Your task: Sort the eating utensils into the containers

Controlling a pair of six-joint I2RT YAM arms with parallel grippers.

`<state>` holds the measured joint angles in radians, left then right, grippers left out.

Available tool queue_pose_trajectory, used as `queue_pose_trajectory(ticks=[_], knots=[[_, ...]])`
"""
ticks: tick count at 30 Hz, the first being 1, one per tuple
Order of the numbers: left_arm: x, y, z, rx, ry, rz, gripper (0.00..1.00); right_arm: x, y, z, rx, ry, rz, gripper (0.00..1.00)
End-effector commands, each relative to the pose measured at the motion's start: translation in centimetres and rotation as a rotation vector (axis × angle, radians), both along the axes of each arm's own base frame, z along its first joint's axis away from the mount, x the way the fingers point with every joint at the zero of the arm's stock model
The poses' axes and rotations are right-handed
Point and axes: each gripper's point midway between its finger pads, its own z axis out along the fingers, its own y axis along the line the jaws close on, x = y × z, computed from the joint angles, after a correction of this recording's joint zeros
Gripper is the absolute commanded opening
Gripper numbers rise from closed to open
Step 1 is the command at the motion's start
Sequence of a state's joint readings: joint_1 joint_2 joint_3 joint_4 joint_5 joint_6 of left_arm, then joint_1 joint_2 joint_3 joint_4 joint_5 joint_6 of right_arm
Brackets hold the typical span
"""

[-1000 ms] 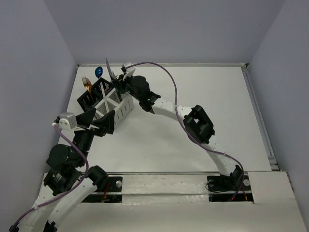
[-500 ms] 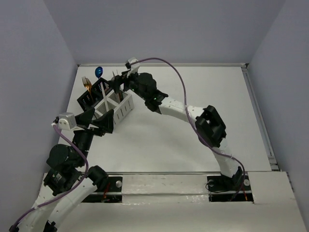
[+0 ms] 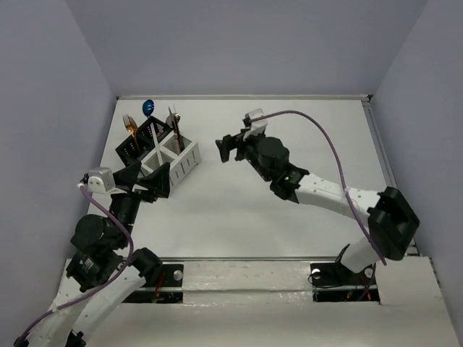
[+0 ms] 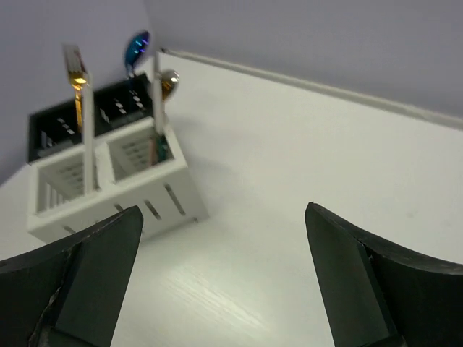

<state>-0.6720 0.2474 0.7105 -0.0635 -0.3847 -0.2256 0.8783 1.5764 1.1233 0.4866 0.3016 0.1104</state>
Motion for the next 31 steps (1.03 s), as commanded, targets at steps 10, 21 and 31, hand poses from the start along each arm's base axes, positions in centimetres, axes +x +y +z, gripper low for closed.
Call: queue_pose_trajectory(ticks=[10, 21, 31], knots=[[3.2, -1.6, -1.9, 0.075, 0.078, 0.037, 0.99, -9.6, -23.0, -1.7, 0.277, 0.071, -0.490, 1.00], [4.8, -3.0, -1.6, 0.095, 0.145, 0.029, 0.99, -12.7, -27.7, -1.0, 0.364, 0.028, -0.537, 1.00], [4.7, -2.4, -1.3, 0.081, 0.145, 0.053, 0.99, -11.6, -25.4, -0.4, 0.330, 0.044, -0.489, 1.00]])
